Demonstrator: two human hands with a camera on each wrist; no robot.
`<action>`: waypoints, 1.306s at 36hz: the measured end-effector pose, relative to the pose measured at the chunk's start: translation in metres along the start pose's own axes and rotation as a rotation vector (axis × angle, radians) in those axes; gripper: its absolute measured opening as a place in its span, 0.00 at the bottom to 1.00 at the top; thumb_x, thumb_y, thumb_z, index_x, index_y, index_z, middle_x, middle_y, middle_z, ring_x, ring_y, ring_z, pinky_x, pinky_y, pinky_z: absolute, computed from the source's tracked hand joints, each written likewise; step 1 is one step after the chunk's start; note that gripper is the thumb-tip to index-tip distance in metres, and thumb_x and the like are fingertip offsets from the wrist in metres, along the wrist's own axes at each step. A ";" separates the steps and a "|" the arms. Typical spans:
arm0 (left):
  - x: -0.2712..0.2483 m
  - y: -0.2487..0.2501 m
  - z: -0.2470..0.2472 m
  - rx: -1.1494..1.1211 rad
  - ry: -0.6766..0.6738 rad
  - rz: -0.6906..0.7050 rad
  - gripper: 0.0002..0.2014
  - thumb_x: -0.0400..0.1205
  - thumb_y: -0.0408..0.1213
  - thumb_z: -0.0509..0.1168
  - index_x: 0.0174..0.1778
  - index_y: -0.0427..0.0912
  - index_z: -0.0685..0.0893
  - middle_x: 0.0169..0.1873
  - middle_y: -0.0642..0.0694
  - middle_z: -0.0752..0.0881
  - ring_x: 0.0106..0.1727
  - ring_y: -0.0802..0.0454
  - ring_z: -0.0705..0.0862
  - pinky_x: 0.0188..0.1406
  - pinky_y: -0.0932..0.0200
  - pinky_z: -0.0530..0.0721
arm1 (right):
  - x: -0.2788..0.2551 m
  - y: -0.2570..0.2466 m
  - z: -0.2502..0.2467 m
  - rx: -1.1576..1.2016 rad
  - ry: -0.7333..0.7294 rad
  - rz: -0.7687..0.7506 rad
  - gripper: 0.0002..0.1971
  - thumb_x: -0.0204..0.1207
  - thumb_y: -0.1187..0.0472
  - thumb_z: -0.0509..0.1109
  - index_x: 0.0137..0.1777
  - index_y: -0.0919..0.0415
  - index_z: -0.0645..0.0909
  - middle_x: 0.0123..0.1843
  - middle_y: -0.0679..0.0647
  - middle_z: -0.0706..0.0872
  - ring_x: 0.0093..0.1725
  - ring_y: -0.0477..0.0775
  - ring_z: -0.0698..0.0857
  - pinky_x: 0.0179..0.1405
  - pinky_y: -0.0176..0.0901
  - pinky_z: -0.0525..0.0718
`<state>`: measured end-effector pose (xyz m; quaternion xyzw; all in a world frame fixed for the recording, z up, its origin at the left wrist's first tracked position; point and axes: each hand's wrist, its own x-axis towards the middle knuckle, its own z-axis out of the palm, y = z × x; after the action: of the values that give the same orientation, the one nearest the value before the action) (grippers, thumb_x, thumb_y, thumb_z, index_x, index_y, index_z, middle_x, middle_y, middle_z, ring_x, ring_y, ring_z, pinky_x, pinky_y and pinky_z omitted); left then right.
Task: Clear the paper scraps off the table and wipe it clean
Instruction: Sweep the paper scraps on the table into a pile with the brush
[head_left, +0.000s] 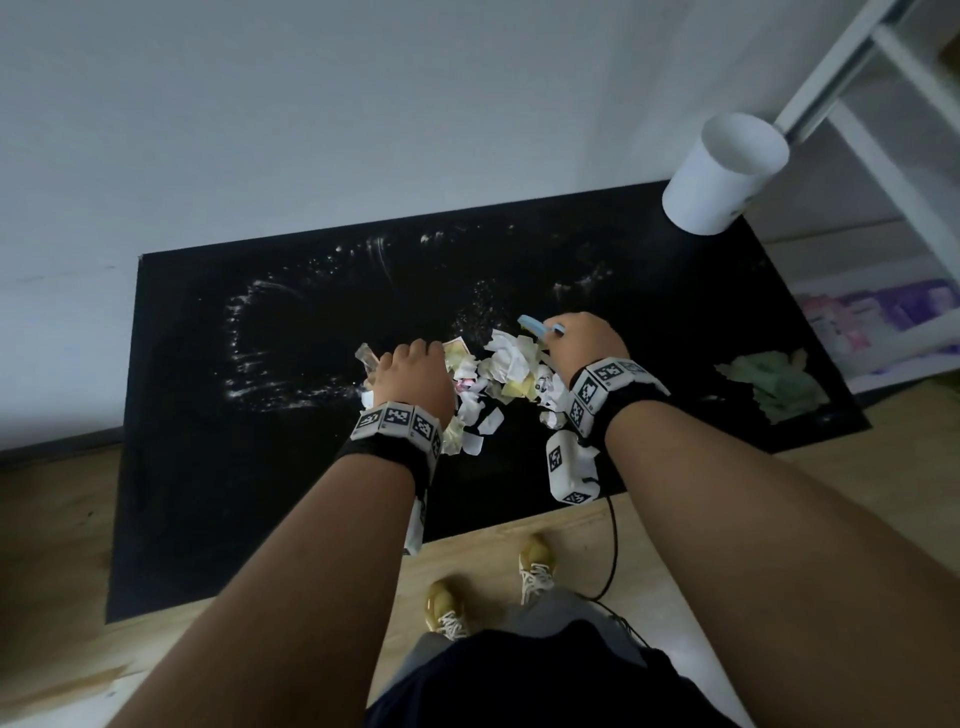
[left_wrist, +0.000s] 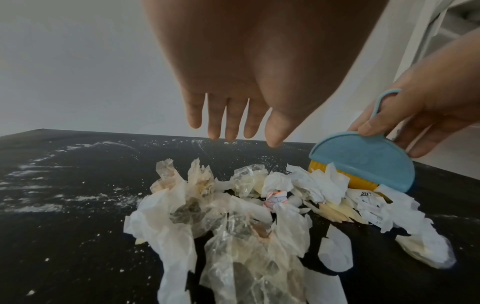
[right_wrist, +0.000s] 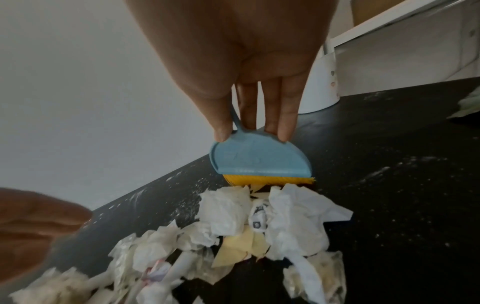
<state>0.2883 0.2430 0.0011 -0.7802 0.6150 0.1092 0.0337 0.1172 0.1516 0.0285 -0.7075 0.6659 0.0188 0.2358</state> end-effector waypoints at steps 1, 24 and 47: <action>0.000 0.001 0.001 0.003 -0.003 -0.007 0.18 0.85 0.39 0.55 0.71 0.42 0.73 0.67 0.45 0.77 0.70 0.45 0.75 0.72 0.48 0.69 | -0.001 -0.001 0.002 0.020 -0.006 -0.012 0.19 0.81 0.65 0.56 0.26 0.55 0.70 0.27 0.50 0.72 0.25 0.50 0.71 0.22 0.39 0.62; -0.014 0.047 0.005 -0.014 -0.065 0.020 0.19 0.86 0.38 0.54 0.74 0.42 0.71 0.71 0.44 0.75 0.73 0.44 0.71 0.75 0.48 0.68 | -0.027 0.062 -0.017 -0.034 0.065 0.233 0.16 0.85 0.57 0.56 0.54 0.65 0.83 0.50 0.60 0.87 0.40 0.56 0.78 0.38 0.45 0.72; -0.057 -0.034 0.008 -0.066 -0.104 -0.155 0.23 0.86 0.38 0.52 0.79 0.41 0.68 0.80 0.42 0.66 0.79 0.42 0.67 0.80 0.43 0.64 | -0.057 -0.035 0.031 0.111 0.004 0.076 0.12 0.81 0.61 0.60 0.41 0.60 0.83 0.32 0.52 0.81 0.29 0.50 0.79 0.23 0.39 0.69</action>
<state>0.3073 0.3074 0.0023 -0.8194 0.5462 0.1671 0.0481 0.1530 0.2154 0.0313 -0.6675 0.6930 -0.0106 0.2722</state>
